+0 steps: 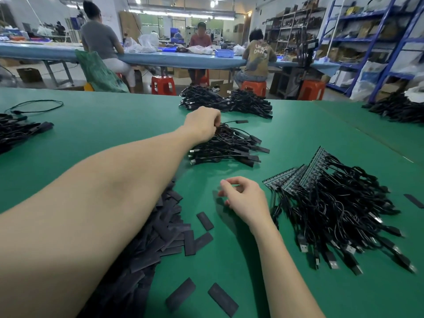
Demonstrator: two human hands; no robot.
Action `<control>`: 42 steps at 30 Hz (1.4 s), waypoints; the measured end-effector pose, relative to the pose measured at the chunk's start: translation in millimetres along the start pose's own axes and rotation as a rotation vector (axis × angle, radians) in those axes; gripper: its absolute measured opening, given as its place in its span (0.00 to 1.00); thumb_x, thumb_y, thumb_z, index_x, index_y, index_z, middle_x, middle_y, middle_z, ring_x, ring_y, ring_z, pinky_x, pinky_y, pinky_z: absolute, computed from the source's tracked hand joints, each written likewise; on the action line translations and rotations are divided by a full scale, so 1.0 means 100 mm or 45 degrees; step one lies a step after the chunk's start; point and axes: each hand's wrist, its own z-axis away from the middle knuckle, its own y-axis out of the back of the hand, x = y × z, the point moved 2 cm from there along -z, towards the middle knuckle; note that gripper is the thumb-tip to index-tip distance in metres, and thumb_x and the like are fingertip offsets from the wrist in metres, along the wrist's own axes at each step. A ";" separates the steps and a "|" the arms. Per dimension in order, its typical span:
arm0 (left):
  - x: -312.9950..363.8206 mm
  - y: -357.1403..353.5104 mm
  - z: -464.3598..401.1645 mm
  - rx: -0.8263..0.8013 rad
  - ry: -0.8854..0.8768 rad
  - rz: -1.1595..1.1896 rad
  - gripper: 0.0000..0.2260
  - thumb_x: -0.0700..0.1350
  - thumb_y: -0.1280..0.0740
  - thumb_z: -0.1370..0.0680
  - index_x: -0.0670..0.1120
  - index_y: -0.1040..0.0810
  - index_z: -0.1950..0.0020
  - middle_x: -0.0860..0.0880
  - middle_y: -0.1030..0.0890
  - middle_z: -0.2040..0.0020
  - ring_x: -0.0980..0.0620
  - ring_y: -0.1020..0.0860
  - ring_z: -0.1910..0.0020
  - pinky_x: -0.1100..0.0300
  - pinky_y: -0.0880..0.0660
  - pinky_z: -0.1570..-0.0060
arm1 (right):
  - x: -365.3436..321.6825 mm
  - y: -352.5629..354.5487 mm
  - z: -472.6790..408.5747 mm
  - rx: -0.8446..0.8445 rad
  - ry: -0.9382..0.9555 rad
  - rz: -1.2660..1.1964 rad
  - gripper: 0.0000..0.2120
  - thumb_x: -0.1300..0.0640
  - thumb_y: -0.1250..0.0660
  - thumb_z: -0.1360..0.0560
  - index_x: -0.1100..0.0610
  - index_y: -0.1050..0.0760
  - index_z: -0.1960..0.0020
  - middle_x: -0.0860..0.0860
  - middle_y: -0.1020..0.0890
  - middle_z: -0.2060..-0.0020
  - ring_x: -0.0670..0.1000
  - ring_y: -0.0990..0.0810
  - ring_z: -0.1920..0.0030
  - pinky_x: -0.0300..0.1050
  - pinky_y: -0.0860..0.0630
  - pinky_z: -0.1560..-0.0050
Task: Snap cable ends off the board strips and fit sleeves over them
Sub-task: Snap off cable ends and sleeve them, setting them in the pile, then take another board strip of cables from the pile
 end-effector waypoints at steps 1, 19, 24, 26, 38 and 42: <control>0.00 -0.07 -0.01 -0.025 0.001 -0.028 0.10 0.36 0.36 0.22 0.49 0.20 0.48 0.47 0.18 0.45 0.43 0.22 0.45 0.55 0.27 0.47 | -0.01 0.00 -0.01 -0.001 -0.003 0.029 0.10 0.40 0.35 0.24 0.44 0.20 0.53 0.37 0.15 0.62 0.46 0.16 0.56 0.51 0.20 0.45; 0.94 -0.39 0.42 -0.284 -0.131 0.500 0.08 0.43 0.31 0.23 0.45 0.17 0.46 0.48 0.16 0.46 0.49 0.20 0.45 0.58 0.25 0.42 | -0.10 0.31 0.13 0.053 -0.045 -0.329 0.07 0.57 0.31 0.25 0.58 0.18 0.58 0.51 0.14 0.67 0.50 0.17 0.70 0.46 0.19 0.62; 1.51 -0.55 0.44 -0.652 -0.011 0.909 0.07 0.45 0.31 0.21 0.44 0.17 0.46 0.45 0.14 0.48 0.50 0.18 0.55 0.56 0.20 0.48 | -0.12 0.79 0.16 -0.127 -0.141 -0.306 0.05 0.61 0.33 0.23 0.61 0.19 0.52 0.53 0.14 0.64 0.47 0.19 0.72 0.39 0.23 0.71; 1.70 -0.61 0.44 -0.741 0.065 0.960 0.11 0.46 0.31 0.22 0.40 0.18 0.45 0.42 0.15 0.49 0.48 0.21 0.58 0.52 0.20 0.49 | -0.11 1.00 0.18 -0.135 -0.172 -0.175 0.05 0.62 0.34 0.23 0.62 0.19 0.53 0.53 0.15 0.66 0.46 0.19 0.72 0.38 0.24 0.71; 1.82 -0.89 0.57 -0.759 0.487 1.629 0.02 0.41 0.28 0.21 0.45 0.19 0.50 0.49 0.21 0.46 0.55 0.21 0.63 0.63 0.17 0.63 | 0.06 1.77 0.33 0.684 -0.275 0.201 0.07 0.50 0.32 0.27 0.47 0.16 0.52 0.47 0.15 0.55 0.52 0.18 0.50 0.45 0.22 0.50; 1.66 -0.77 0.61 -0.830 0.480 1.804 0.02 0.41 0.29 0.21 0.45 0.18 0.49 0.48 0.20 0.47 0.55 0.19 0.63 0.66 0.20 0.61 | 0.05 1.78 0.36 0.797 -0.238 0.154 0.08 0.53 0.33 0.25 0.48 0.17 0.50 0.44 0.15 0.55 0.51 0.19 0.52 0.43 0.26 0.54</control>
